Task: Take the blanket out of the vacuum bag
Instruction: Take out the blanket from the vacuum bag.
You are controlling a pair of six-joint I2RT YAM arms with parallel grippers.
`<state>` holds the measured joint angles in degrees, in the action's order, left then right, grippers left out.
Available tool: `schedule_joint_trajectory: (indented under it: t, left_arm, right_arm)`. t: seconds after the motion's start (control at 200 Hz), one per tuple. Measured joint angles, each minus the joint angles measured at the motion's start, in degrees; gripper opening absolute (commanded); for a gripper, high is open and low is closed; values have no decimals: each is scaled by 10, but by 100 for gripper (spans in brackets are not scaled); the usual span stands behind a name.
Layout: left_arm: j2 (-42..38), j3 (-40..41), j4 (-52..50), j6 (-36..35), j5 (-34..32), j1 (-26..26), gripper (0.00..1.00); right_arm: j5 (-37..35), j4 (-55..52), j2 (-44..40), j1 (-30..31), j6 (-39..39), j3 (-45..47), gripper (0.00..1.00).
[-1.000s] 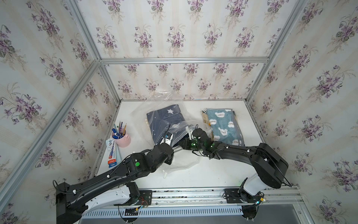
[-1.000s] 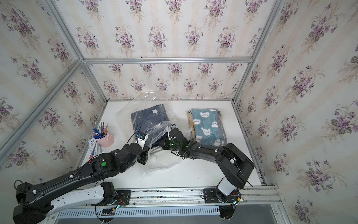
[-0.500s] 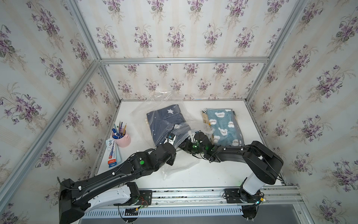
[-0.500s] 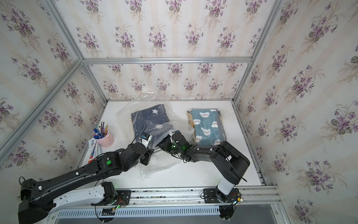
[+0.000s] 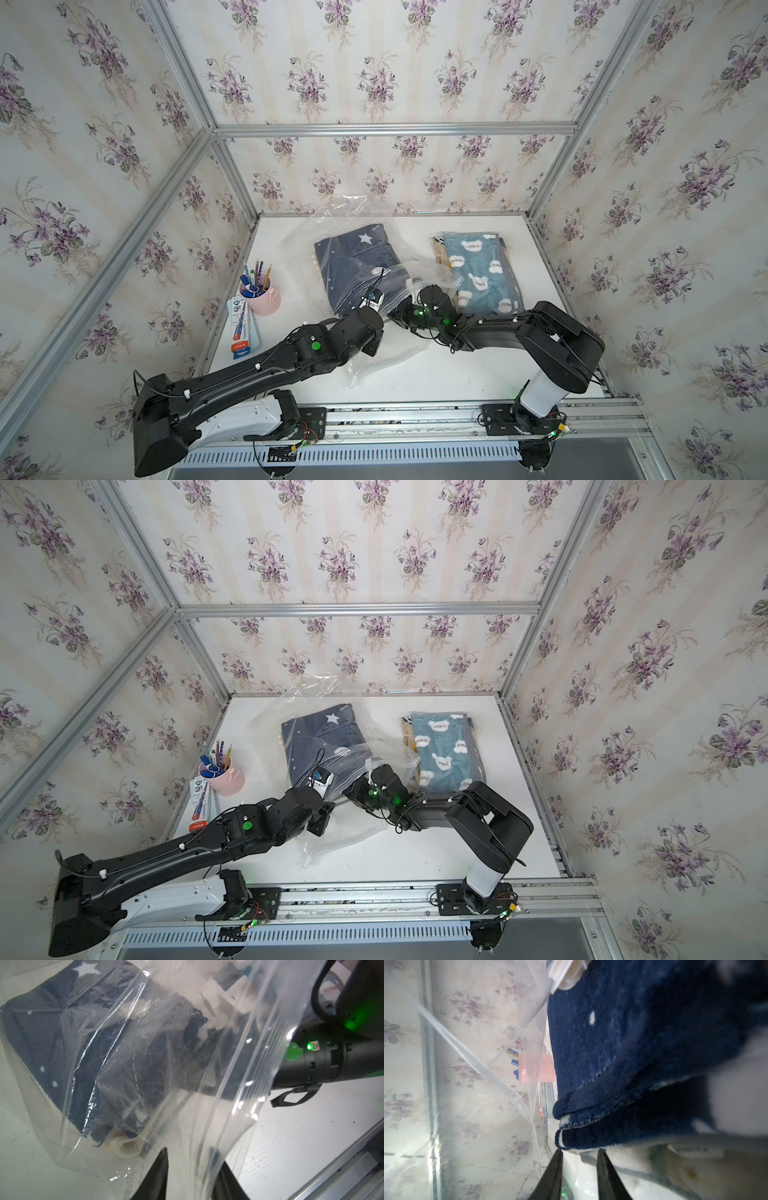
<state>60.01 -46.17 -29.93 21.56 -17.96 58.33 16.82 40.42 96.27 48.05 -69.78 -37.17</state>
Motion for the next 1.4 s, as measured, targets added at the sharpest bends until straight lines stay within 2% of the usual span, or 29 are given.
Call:
schedule_joint_trajectory:
  t: [0.075,0.315,0.619,1.139,1.404]
  left_arm:
    - [0,2,7,0,-2,0,11]
    - [-1,-1,18,0,-7,0,3]
    - [-36,3,19,0,-11,0,3]
    - [-43,10,15,4,-12,0,4]
    - [-54,12,15,6,-13,0,4]
  right_arm:
    - [-9,12,0,2,-14,7,33]
    - [-23,49,9,7,-42,12,35]
    - [-25,71,53,10,-68,-5,39]
    - [-15,64,70,14,-95,-27,49]
    - [-7,69,101,15,-111,-40,50]
